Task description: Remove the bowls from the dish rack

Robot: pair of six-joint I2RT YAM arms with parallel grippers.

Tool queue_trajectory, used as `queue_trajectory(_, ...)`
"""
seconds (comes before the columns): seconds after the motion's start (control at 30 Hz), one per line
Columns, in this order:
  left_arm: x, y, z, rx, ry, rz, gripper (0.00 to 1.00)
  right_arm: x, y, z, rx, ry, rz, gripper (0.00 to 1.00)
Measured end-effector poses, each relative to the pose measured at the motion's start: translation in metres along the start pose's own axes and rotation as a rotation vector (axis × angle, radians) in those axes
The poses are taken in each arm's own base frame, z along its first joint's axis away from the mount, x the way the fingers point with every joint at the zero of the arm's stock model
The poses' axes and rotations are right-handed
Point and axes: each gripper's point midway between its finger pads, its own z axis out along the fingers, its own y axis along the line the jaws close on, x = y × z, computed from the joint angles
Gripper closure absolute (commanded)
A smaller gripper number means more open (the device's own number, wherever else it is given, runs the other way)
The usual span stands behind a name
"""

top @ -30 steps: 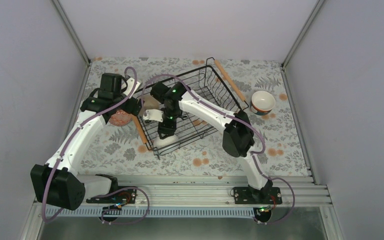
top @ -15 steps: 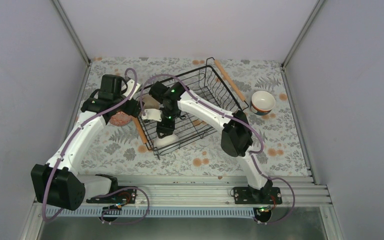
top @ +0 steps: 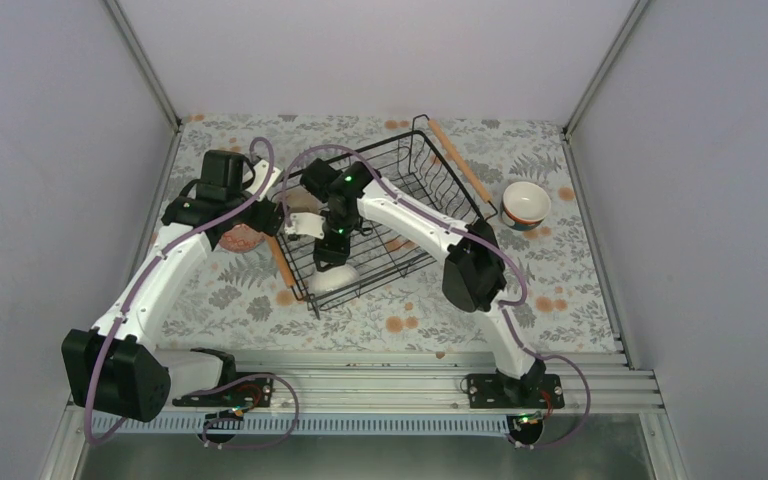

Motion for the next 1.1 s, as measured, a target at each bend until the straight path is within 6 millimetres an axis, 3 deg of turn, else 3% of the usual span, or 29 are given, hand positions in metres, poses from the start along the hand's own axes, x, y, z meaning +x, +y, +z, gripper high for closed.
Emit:
queue_trajectory(0.8,0.001,-0.004,-0.003,0.030,-0.015,-0.010,0.00,0.006,-0.037,-0.007,0.020,-0.073,0.025,0.41)
queue_trajectory(1.1,0.003,-0.012,-0.001,0.073,-0.018,-0.012,0.00,-0.001,-0.087,0.000,0.170,-0.109,0.012,0.40)
